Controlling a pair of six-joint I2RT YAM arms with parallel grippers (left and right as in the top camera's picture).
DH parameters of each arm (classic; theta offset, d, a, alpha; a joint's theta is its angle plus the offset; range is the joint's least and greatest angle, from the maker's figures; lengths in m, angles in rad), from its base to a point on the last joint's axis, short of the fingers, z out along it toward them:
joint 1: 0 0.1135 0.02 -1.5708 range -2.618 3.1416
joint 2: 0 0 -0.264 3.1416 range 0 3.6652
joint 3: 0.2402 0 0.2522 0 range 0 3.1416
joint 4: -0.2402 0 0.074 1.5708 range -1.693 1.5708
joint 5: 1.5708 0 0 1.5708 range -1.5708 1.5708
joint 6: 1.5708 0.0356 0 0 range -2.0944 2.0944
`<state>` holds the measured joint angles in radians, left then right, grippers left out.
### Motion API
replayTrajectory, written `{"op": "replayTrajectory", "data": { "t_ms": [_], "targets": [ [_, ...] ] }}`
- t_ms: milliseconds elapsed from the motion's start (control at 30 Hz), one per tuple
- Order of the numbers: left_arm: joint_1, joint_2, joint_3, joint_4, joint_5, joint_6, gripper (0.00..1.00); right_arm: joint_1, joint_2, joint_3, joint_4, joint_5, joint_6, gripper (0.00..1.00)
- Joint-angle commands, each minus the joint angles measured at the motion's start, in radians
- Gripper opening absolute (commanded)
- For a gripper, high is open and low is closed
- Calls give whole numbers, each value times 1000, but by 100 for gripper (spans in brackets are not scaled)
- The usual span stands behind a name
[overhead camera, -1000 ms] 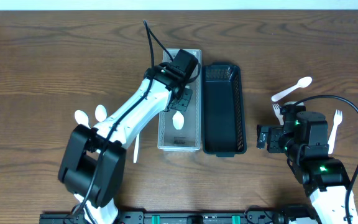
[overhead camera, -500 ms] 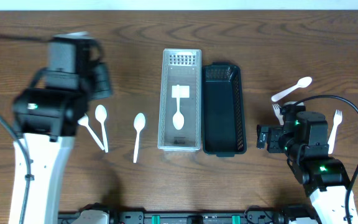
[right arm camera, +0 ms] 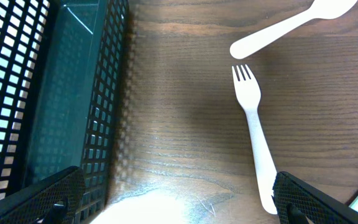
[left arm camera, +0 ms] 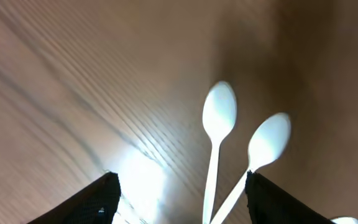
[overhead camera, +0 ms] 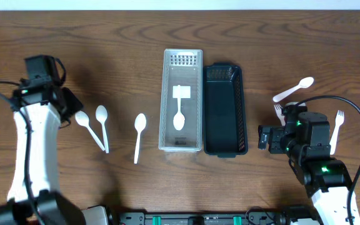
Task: Pack container
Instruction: 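Return the left gripper to the spoons and grasp the next white spoon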
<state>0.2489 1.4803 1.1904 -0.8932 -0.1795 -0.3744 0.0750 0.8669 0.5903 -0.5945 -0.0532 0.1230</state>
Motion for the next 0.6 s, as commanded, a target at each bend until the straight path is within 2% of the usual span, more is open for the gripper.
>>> {"op": "replayTrajectory", "data": {
  "t_ms": [0,267,567],
  "targets": [
    [4,52,-55,42,58,-12,67,-11,0,19,-1,-4,11,99],
    [4,184,-76,80,65,10,67,-11,3,19,-3,-4,12,99],
    [4,269,-76,111,139,67,67,-11,3,19,-16,-5,23,99]
  ]
}}
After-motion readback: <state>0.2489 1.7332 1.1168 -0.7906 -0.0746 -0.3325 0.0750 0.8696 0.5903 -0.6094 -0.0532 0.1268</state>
